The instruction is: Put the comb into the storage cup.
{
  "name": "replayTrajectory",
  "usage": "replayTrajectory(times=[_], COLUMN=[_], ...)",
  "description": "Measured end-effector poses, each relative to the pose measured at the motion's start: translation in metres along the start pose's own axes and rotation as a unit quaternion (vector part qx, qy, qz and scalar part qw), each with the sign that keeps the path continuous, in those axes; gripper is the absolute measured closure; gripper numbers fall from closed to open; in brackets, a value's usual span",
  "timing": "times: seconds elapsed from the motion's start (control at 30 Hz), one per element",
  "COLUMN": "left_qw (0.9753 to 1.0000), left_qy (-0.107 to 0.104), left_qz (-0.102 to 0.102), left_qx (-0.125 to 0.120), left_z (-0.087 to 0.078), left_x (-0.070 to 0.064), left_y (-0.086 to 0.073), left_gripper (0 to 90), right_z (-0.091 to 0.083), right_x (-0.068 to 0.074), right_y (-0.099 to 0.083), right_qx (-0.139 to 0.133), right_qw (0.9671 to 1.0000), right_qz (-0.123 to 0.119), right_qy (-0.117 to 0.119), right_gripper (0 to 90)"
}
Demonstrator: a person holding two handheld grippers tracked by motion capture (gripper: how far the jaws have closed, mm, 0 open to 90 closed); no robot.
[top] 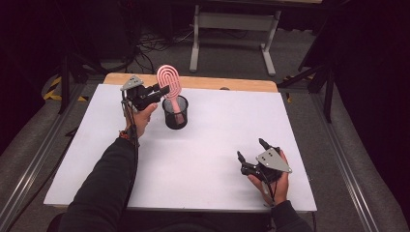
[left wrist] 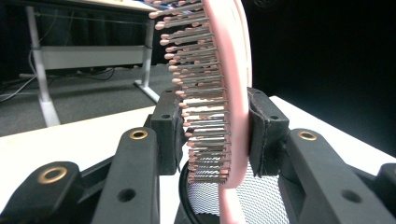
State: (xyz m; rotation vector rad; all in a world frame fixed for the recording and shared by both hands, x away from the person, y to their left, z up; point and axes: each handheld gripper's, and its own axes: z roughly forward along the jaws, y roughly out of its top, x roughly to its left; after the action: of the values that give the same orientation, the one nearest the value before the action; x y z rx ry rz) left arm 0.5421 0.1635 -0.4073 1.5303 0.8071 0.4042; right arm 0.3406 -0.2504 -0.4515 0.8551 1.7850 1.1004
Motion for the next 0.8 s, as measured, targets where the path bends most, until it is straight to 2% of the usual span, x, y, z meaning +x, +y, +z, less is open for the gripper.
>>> replayTrajectory(times=[0.2, 0.33, 0.63, 0.8], left_qw=[0.9999, 0.9997, 0.9990, 0.9989], left_qy=[0.010, 0.019, 0.013, 0.010], left_qz=[-0.003, -0.013, -0.042, -0.044], left_qx=[0.004, 0.007, 0.003, 0.006], left_z=[-0.004, -0.006, -0.011, -0.012], left_x=[0.006, 0.009, 0.018, 0.020], left_y=[-0.003, -0.008, -0.012, -0.014], left_gripper=[60.3, 58.6, 58.7, 59.5], right_z=[0.000, 0.000, 0.000, -0.003], right_x=[0.001, 0.001, 0.002, 0.003], right_y=[0.000, 0.000, 0.001, 0.002], right_qx=[0.001, 0.001, 0.000, -0.014], right_qw=[1.0000, 1.0000, 1.0000, 0.9998], right_qz=[-0.001, -0.002, -0.006, -0.006], right_qy=[0.001, 0.001, 0.005, 0.009], right_gripper=[15.9, 15.8, 15.6, 15.4])
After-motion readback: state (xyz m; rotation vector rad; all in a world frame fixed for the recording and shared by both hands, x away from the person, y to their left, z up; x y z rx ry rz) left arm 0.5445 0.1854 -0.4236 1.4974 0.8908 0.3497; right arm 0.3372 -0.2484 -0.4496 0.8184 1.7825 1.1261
